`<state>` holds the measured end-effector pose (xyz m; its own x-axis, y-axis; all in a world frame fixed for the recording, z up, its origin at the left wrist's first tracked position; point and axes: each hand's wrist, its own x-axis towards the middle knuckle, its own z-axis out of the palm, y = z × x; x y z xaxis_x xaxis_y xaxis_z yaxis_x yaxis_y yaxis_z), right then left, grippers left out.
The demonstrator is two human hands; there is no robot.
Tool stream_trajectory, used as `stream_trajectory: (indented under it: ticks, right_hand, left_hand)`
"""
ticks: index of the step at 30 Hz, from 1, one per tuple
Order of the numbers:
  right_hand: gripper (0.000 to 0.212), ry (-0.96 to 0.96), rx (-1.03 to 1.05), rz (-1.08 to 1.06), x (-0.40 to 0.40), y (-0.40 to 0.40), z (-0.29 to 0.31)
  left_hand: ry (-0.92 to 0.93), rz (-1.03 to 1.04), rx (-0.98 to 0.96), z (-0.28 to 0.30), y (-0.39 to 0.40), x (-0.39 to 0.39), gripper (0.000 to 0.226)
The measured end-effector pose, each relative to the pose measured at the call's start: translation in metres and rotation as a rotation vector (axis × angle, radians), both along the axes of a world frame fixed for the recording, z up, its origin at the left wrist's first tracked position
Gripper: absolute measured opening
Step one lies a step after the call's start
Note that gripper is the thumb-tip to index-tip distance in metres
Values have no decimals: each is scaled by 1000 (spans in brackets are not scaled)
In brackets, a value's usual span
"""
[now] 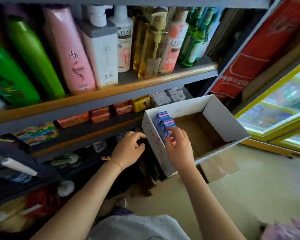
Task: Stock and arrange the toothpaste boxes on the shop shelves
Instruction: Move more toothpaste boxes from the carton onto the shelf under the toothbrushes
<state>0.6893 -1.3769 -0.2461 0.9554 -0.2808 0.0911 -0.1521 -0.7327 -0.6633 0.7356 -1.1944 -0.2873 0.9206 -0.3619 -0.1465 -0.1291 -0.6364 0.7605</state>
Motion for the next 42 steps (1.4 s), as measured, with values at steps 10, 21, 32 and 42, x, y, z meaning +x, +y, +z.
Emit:
stream_trajectory:
  ticks: [10,21,32,42]
  right_hand:
    - [50,390,-68,273,92,-94,-20]
    - [45,519,109,682,122,-139,-53]
    - [75,683,-174,561,75,-120,-62]
    - [68,618,-259,522,66,-117,-61]
  left_hand:
    - [-222,-18,267,-9,-102,45,47]
    - [-183,292,496,-26,-156,16,45]
    - [40,313,560,-16,-167,-8,60]
    - [113,271,572,-12,-164,-5,73]
